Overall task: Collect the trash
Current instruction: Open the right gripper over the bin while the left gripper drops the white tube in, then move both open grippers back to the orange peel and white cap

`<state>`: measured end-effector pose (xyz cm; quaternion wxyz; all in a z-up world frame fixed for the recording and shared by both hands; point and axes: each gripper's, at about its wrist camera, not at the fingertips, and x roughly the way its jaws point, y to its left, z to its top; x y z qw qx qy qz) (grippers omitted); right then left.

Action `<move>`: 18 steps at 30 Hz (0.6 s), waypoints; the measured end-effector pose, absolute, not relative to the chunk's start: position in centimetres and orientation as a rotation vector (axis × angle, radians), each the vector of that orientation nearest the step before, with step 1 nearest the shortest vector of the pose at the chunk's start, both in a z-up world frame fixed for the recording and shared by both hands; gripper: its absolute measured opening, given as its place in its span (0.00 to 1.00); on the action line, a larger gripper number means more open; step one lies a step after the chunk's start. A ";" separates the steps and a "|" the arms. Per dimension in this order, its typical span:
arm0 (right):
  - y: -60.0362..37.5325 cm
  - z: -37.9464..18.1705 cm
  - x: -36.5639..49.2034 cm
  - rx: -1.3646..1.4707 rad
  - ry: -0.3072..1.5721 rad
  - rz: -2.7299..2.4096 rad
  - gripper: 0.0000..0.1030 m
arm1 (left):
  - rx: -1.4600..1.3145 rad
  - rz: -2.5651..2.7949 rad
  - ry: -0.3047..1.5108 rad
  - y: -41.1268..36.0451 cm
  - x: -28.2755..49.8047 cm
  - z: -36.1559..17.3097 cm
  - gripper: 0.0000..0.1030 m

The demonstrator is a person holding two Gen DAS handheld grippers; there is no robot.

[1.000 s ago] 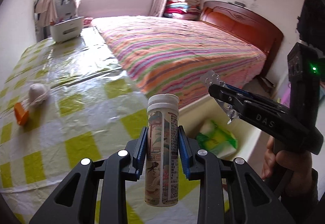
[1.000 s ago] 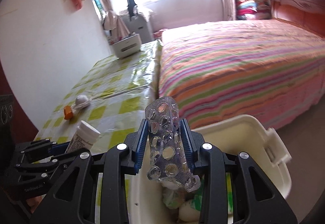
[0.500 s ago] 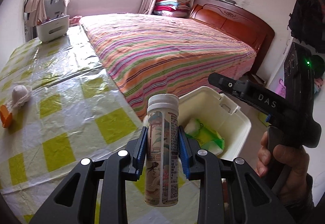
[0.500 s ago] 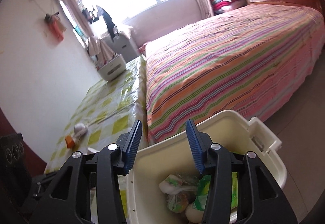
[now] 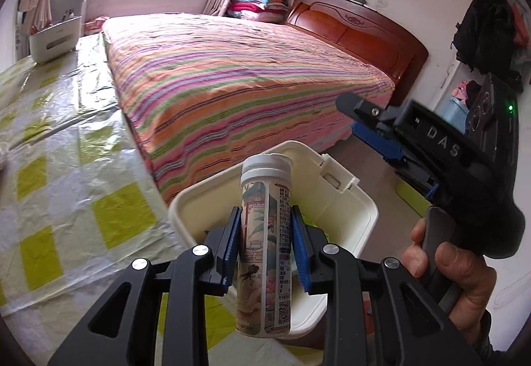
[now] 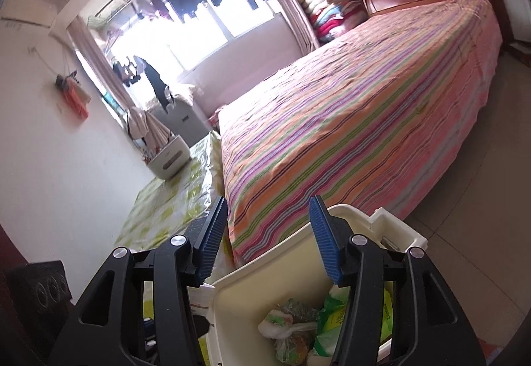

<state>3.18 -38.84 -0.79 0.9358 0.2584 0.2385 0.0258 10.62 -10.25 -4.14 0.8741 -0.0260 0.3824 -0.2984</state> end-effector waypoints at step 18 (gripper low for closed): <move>-36.9 -1.5 3.9 0.518 0.489 0.065 0.53 | -0.127 -0.514 0.695 -8.3 10.4 -3.0 0.68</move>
